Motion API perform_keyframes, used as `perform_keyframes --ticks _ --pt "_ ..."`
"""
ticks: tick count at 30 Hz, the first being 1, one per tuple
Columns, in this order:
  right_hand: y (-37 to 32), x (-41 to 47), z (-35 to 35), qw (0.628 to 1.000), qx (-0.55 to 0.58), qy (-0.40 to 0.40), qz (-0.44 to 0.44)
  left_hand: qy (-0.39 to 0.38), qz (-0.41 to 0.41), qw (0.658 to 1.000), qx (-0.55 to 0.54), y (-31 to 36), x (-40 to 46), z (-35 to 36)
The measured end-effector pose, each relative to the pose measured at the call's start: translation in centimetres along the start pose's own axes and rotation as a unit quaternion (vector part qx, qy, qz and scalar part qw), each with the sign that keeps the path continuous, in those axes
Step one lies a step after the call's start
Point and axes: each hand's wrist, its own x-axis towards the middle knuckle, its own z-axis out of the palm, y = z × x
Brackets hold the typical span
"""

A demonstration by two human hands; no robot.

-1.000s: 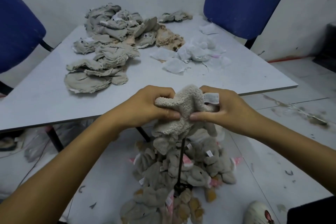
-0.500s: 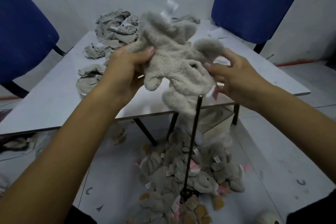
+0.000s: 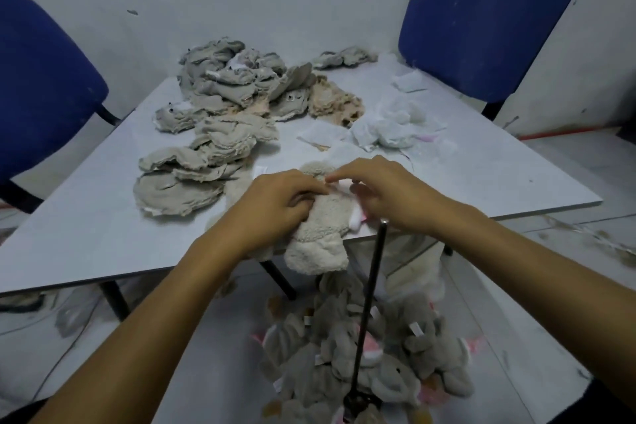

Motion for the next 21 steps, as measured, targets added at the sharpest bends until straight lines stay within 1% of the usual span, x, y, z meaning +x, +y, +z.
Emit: perform_keyframes --ticks 2,4,6,7,11,13,15,17,20,21 --pt "1.0 0.7 0.3 0.998 -0.046 0.012 0.041 -0.012 -0.001 1.0 0.017 -0.1 0.6 -0.4" --pt "1.8 1.1 0.8 0.988 -0.131 -0.032 0.08 -0.023 0.006 1.0 0.015 0.0 0.9 -0.6" --pt "2.4 1.3 1.4 0.978 -0.178 -0.068 0.081 -0.017 0.004 1.0 0.006 0.0 0.8 -0.7" --pt "2.6 1.4 1.6 0.978 -0.183 -0.061 0.073 -0.011 0.0 1.0 0.004 -0.2 0.7 -0.7" --pt "3.0 2.2 1.6 0.979 -0.193 0.031 0.061 0.003 0.005 1.0 0.008 -0.2 1.2 -0.2" --pt "3.1 2.5 1.5 0.977 -0.191 0.061 0.066 0.02 0.001 0.999 0.032 0.3 1.6 0.5" --pt "3.1 2.5 1.4 0.981 -0.161 0.077 0.075 0.053 -0.008 0.996 0.072 0.6 1.8 1.1" --pt "3.3 2.4 1.1 0.982 -0.136 0.095 0.085 0.107 -0.001 0.989 0.103 0.8 1.8 1.4" --pt "3.6 2.3 0.2 0.987 -0.107 0.07 0.098 0.206 0.032 0.965 0.157 1.2 1.6 1.3" --pt "3.7 2.2 -0.1 0.988 -0.1 0.059 0.099 0.221 0.038 0.96 0.168 1.5 1.7 1.3"
